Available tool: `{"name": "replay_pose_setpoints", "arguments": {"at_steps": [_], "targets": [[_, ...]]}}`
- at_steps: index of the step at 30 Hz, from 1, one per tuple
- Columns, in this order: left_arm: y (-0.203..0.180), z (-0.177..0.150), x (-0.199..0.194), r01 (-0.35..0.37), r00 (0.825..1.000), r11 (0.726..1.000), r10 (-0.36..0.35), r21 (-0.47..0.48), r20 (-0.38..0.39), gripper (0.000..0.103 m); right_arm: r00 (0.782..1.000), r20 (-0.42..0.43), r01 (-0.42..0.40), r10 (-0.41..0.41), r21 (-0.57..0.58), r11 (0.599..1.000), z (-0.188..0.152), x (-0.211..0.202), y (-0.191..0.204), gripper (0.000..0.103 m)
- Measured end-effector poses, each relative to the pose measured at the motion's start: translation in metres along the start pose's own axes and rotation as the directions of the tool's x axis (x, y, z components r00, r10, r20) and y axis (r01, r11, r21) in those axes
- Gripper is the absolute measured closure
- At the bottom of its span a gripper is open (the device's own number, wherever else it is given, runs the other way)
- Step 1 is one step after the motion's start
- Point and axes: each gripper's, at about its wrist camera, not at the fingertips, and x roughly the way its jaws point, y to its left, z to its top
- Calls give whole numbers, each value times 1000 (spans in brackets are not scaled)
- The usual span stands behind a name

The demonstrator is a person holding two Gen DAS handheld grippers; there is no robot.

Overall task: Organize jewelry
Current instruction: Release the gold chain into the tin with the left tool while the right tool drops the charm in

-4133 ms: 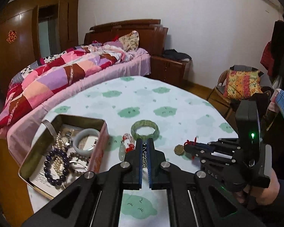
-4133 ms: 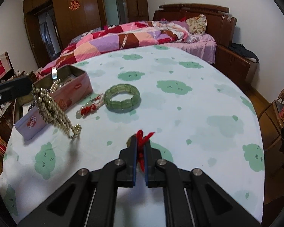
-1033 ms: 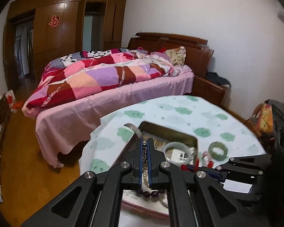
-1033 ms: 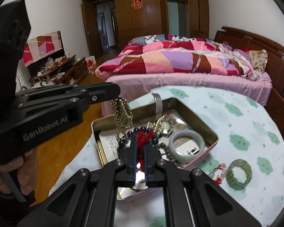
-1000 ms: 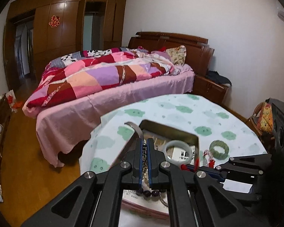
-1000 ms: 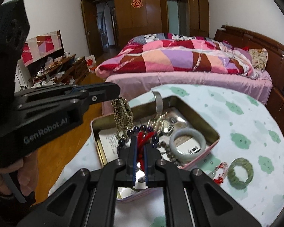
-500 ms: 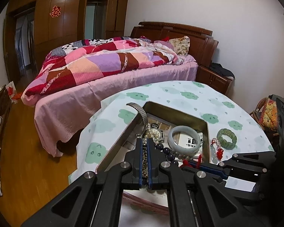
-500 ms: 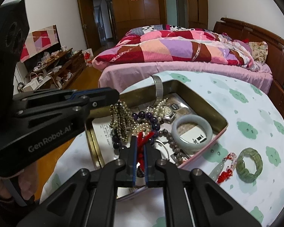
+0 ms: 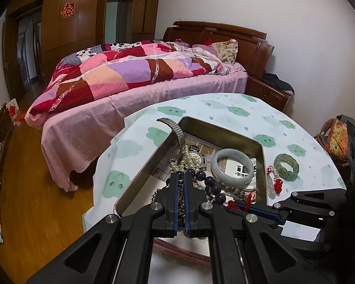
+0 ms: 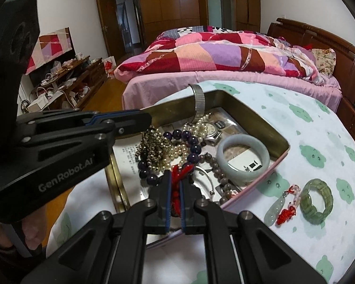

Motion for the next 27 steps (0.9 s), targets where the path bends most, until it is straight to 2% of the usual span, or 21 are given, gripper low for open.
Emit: {"name": "replay_pose_setpoints", "arguments": {"at_steps": [12,14,16,19,20,21,22,23,24,25,27], "targets": [[-1,-1,1,-10,1000,1000,11,5,-10,99,1000,-4,4,-4,11,1000,-5,3,-3,90],[-1,-1,2,-15,1000,1000,15,7,-11,99,1000,-4,3,-3,18,1000,-5,3,-5,83],[-1,0,2,-17,1000,1000,18,7,-12,99,1000,1,-1,1,22,1000,-5,2,-6,69],[-1,0,2,-19,1000,1000,19,8,-12,98,1000,15,2,-2,17,1000,-5,-1,-6,56],[-1,0,2,-21,1000,1000,21,7,-14,95,1000,18,7,-7,15,1000,-5,-1,-5,54],[-1,0,2,-27,1000,1000,27,6,-15,85,1000,20,14,-14,14,1000,-4,-2,-5,51],[0,1,2,-31,999,1000,31,5,-11,68,1000,23,15,-15,14,1000,-4,-2,-6,51],[0,1,0,-39,999,999,39,2,-1,58,1000,25,14,-15,16,1000,-4,-2,-6,51],[1,1,-1,-44,999,999,44,-1,7,43,999,27,15,-16,18,1000,-4,-3,-7,50],[2,1,-3,-51,998,999,51,-6,21,39,999,30,18,-19,21,1000,-4,-4,-8,48],[2,2,-5,-42,999,999,42,-6,26,39,999,38,26,-27,26,999,-4,-5,-9,43]]}}
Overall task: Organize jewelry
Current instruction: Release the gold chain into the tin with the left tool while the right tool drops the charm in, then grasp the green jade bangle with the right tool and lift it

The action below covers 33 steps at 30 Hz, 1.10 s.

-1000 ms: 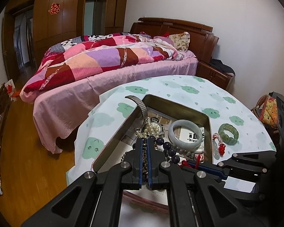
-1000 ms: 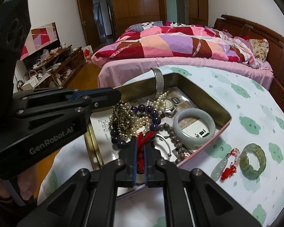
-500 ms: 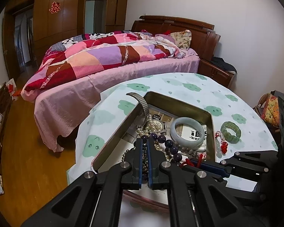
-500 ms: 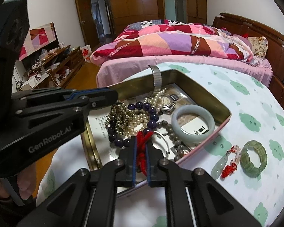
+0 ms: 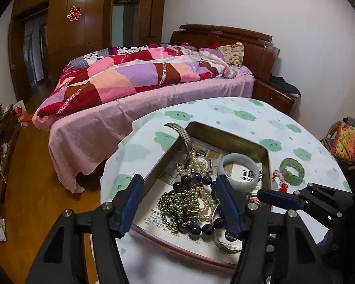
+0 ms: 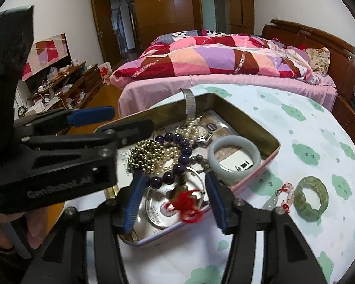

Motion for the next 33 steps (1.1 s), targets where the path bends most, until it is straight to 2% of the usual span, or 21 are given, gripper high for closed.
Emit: {"name": "replay_pose_setpoints", "arguments": {"at_steps": [9,16,23,30,33], "targets": [[2,0,4,-42,999,999,42,-3,-13,39,1000,17,11,-11,0,1000,1,-2,-1,31],[4,1,1,-59,998,998,59,-14,-7,33,1000,24,14,-14,1,1000,0,-5,0,28],[3,3,-2,-53,999,998,53,-19,-2,33,998,51,29,-29,9,1000,-1,-18,-8,23],[-1,3,-4,-84,996,995,84,-45,-11,32,996,54,65,-69,67,996,-7,-27,-37,21],[-7,3,-5,-83,997,996,82,-32,-13,32,989,69,119,-127,109,987,-15,-41,-64,14]]}}
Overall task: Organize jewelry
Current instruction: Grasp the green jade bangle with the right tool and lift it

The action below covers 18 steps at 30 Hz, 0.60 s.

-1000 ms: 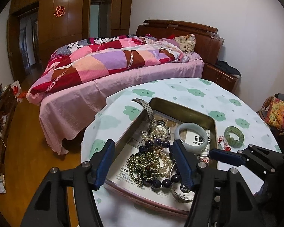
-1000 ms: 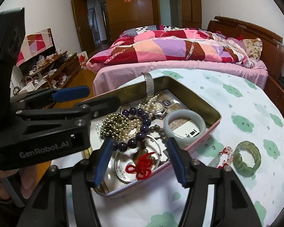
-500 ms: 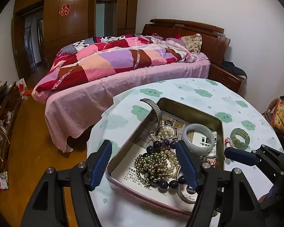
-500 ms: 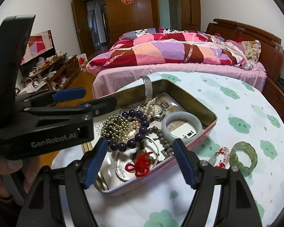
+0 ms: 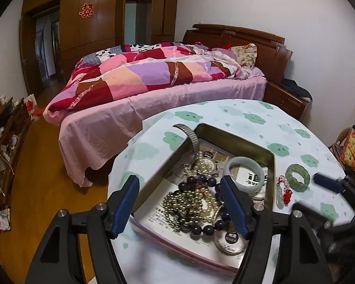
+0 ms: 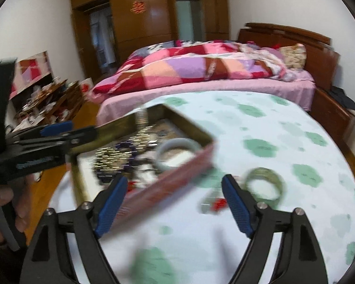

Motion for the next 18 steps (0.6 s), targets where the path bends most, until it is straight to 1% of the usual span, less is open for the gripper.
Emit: {"name": "replay_pose_setpoints", "arguments": {"at_steps": [1,3,5,7,11,15,16,17,18], "targets": [[-2,0,0,-4,1000,1000,4,6,-1,32,1000,2,20,-20,16,1000,-1,-3,-8,12],[-9,1,0,4,1000,1000,-4,16,-1,32,998,-11,63,-62,67,996,-4,-4,-32,11],[-15,1,2,11,1000,1000,-11,27,-6,32,992,-44,124,-119,120,985,-6,-2,-57,11],[-24,1,4,14,1000,999,-13,42,-14,32,985,-85,160,-150,138,977,-7,5,-76,12],[-38,1,5,27,1000,997,-26,73,-16,32,976,-143,181,-166,99,978,-4,23,-83,15],[-50,2,9,32,999,994,-30,104,-18,32,976,-179,148,-128,105,983,-4,37,-85,17],[-52,3,10,33,999,993,-31,111,-19,32,974,-186,148,-127,101,984,-4,41,-85,20],[-54,3,10,36,999,993,-34,115,-20,32,972,-199,150,-128,97,984,-5,45,-86,26],[-57,3,11,39,999,992,-37,122,-22,32,969,-213,146,-123,100,984,-6,49,-87,44]]}}
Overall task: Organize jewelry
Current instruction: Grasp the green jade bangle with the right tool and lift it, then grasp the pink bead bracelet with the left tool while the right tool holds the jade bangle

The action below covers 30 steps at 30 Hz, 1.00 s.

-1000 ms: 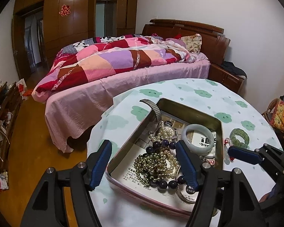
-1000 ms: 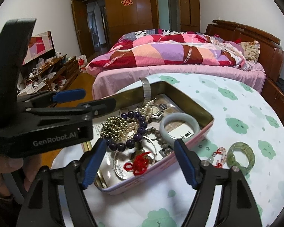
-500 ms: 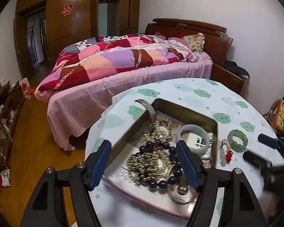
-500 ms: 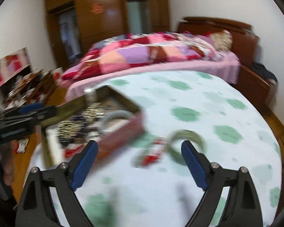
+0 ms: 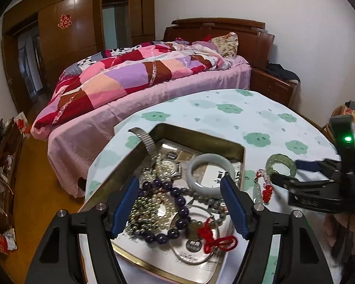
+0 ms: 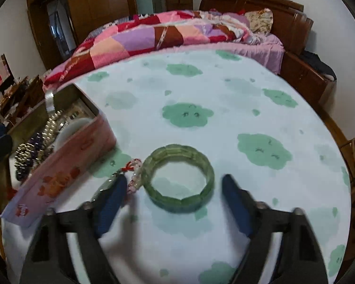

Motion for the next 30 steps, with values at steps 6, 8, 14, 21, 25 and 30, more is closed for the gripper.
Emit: {"name": "replay_pose_setpoints", "arguments": {"at_steps": [6,8,14,21,25,30], "targets": [[-17,5,-3,42,999,999,-43,31,15,32,1000,13,-3,2,51,999,-9,-16,-18,83],[-27,6,-5,68,997,996,-69,51,26,32,1000,22,12,-13,70,997,-15,-22,-27,85],[-65,3,-8,121,992,984,-125,130,23,32,999,23,42,-44,86,995,-25,-33,-42,85],[-112,-4,2,196,980,955,-195,222,-24,37,996,37,76,-83,161,984,-40,-49,-73,85],[-128,-7,26,215,975,948,-196,236,-102,61,997,44,49,-59,189,981,-41,-49,-78,85],[-132,-11,55,196,972,954,-159,228,-171,73,997,53,38,-50,194,980,-40,-49,-79,86]]}}
